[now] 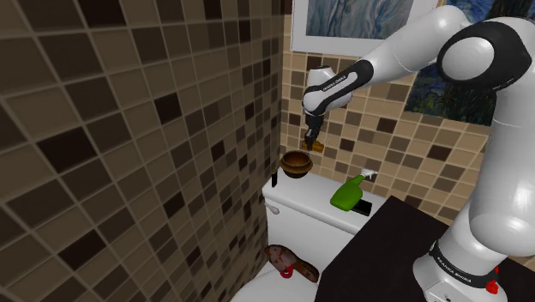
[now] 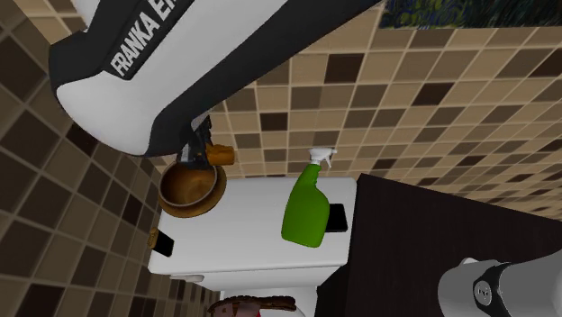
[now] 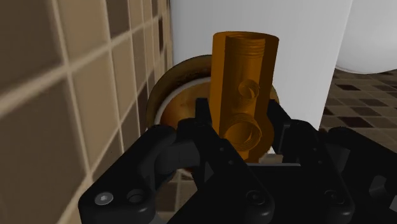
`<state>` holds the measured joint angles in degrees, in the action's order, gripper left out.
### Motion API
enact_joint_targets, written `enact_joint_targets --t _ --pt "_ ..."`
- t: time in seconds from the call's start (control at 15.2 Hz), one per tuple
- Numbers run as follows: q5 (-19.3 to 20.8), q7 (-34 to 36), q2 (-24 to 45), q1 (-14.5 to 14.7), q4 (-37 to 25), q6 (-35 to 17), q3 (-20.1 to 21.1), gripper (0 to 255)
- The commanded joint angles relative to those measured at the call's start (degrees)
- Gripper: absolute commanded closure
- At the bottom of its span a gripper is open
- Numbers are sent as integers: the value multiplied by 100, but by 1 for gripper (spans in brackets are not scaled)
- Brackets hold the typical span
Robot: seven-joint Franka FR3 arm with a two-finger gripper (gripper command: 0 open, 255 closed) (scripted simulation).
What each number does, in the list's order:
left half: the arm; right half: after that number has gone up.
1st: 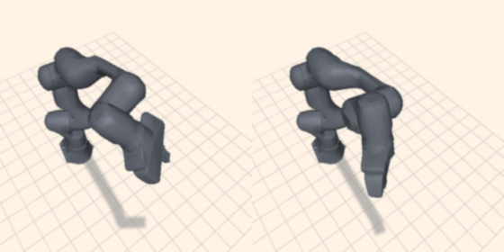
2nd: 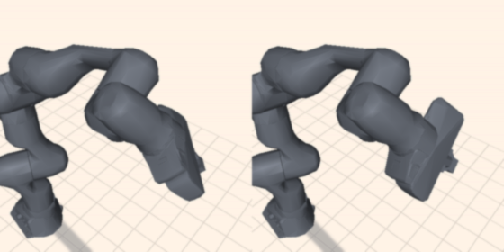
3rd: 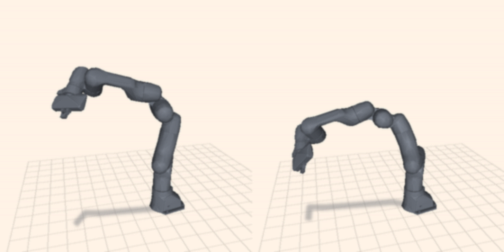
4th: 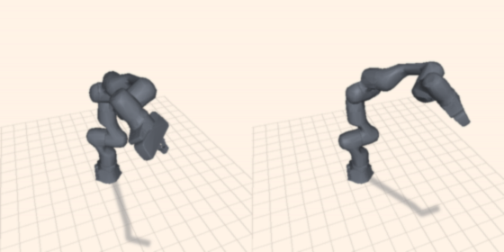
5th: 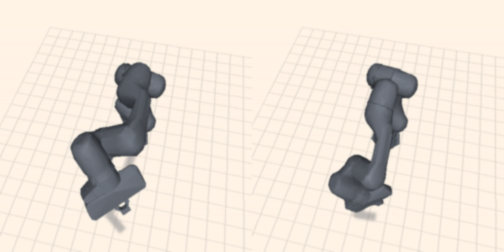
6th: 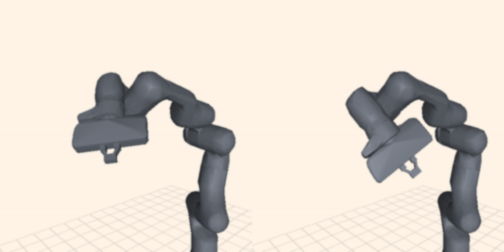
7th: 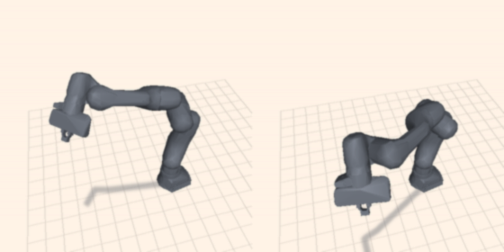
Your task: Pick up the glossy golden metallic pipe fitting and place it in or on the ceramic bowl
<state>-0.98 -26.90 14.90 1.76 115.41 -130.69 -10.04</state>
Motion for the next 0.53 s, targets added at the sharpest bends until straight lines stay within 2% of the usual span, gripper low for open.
enact_joint_targets --t 0.0,0.2,0.46 --pt "-60 70 393 33 -568 182 55 255" --pt "-133 179 1036 70 -1570 548 129 255" --pt "-159 169 1193 60 -1482 304 143 255"
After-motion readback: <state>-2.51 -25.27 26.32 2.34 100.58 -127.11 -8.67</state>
